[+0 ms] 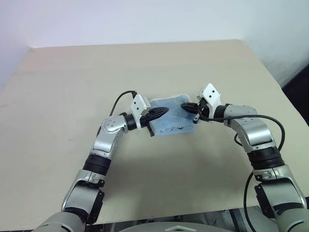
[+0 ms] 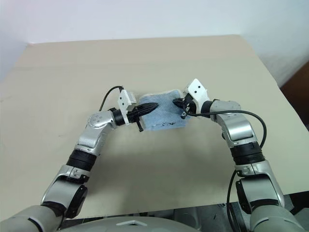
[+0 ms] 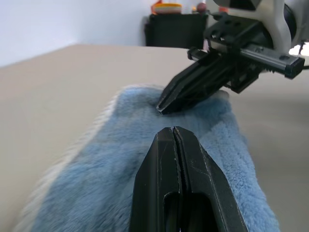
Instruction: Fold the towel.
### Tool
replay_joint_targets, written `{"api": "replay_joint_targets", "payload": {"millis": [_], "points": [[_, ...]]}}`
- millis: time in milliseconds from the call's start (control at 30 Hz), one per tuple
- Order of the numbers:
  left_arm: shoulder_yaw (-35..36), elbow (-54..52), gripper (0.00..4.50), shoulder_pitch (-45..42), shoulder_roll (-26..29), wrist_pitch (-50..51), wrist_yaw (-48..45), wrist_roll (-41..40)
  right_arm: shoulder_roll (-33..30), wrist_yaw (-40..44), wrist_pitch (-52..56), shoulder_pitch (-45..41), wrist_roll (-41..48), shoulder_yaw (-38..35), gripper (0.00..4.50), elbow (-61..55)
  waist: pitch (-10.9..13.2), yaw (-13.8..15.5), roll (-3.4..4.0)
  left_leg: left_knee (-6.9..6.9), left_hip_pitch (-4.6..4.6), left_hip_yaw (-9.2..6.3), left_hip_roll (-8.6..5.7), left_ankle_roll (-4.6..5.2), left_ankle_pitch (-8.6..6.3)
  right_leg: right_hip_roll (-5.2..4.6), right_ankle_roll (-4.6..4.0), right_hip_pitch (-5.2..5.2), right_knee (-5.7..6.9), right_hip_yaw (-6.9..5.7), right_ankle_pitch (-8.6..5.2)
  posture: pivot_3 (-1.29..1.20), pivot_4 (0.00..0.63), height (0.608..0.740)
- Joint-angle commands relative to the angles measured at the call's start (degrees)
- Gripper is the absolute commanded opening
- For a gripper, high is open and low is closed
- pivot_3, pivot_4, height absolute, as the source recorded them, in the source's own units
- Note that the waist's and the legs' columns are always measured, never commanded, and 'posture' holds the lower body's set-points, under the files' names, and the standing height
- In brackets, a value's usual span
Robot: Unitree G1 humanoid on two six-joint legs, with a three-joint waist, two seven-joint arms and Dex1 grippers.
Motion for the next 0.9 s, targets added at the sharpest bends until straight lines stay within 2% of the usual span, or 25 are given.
{"api": "replay_joint_targets", "payload": {"millis": [33, 333, 533, 900], "points": [[-0.73, 2.53, 0.04, -1.70, -1.20, -3.45, 0.99, 1.89, 1.22, -0.24, -0.24, 0.17, 0.88, -0.79, 0.00, -3.31, 0.00, -0.05, 0.00, 0.00, 0.00, 0.00, 0.00, 0.00, 0.00, 0.00, 0.00, 0.00, 0.00, 0.00, 0.00, 0.00, 0.150, 0.740], [-1.09, 11.23, 0.04, -3.64, -3.69, -9.14, 5.48, 5.91, 5.04, -2.38, -2.35, 1.65, -1.98, 0.90, 0.00, 1.47, 0.00, 0.25, 0.00, 0.04, 0.00, -0.01, 0.00, 0.01, 0.00, -0.01, 0.04, 0.02, 0.01, 0.00, 0.02, 0.00, 0.150, 0.740], [-2.59, 14.74, 0.04, -1.55, -3.89, -11.39, 5.38, 8.16, 6.36, -2.39, -4.80, 4.35, -3.80, 2.31, 0.00, 4.90, -0.07, 0.14, 0.08, 0.04, 0.00, 0.00, 0.00, 0.01, 0.00, 0.00, 0.05, 0.02, 0.02, 0.00, 0.03, 0.00, 0.150, 0.740], [-4.98, 12.37, 0.04, 3.61, -2.78, -5.30, 0.48, 8.92, 6.55, -2.37, -5.12, 5.04, -4.34, 2.26, 0.00, 6.01, -0.39, 0.01, 0.34, 0.02, 0.38, -0.04, 0.01, 0.13, -0.12, -0.06, 0.04, 0.35, 0.00, 0.00, 0.02, 0.00, 0.150, 0.740]]}}
